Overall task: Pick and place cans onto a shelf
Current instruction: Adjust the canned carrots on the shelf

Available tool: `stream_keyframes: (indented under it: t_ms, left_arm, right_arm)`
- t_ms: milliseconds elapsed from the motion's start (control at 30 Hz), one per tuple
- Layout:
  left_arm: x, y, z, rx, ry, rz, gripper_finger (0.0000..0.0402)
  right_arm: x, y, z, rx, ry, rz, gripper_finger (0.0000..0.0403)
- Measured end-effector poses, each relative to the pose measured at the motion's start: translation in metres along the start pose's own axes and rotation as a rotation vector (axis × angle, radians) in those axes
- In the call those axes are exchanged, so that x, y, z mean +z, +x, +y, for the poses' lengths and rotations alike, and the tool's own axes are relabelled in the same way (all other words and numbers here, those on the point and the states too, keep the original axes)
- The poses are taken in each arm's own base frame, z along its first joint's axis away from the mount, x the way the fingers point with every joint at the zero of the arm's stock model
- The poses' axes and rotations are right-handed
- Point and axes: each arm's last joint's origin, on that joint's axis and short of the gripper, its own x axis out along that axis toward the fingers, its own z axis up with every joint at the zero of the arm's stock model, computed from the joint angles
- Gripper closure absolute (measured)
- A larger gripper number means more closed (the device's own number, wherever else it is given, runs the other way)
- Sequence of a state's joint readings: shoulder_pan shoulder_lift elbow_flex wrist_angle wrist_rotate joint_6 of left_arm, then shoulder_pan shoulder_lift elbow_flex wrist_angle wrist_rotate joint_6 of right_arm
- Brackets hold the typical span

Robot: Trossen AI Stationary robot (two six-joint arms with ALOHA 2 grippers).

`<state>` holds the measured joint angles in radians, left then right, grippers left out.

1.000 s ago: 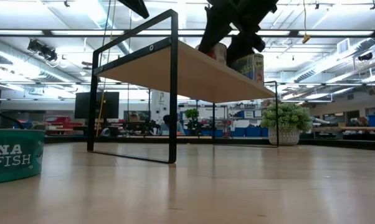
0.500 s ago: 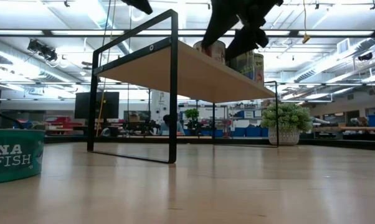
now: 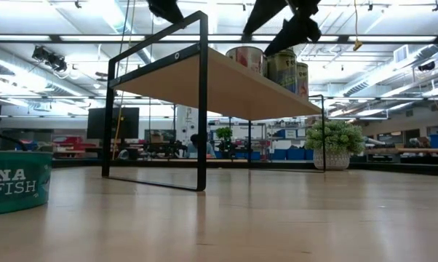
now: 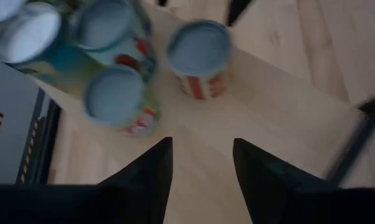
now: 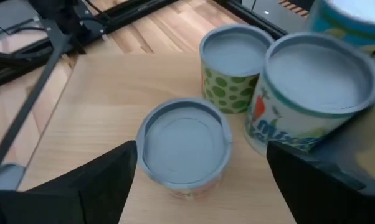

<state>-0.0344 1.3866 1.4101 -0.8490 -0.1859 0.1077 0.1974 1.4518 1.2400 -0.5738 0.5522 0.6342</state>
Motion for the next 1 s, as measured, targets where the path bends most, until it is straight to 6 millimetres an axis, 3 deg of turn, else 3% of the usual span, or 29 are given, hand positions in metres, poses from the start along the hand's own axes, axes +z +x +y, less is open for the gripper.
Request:
stream_keyframes:
  t_ms: [300,500,733,1000]
  left_arm:
    - [0.008,0.008,0.047,0.058,-0.127,-0.134,0.0230]
    - [0.011,0.030,0.070,0.072,-0.178,-0.171,0.0230]
    - [0.007,0.065,0.090,0.111,-0.222,-0.133,0.0230]
    - [0.002,0.089,0.108,0.049,-0.256,-0.148,0.0230]
  right_arm:
    - [0.007,-0.038,-0.024,-0.003,-0.038,0.012,0.0038]
    - [0.006,-0.062,-0.044,-0.019,-0.088,0.059,0.0049]
    - [0.005,-0.073,-0.067,-0.127,-0.092,0.089,0.0054]
    - [0.008,-0.069,-0.074,-0.162,-0.098,0.100,0.0054]
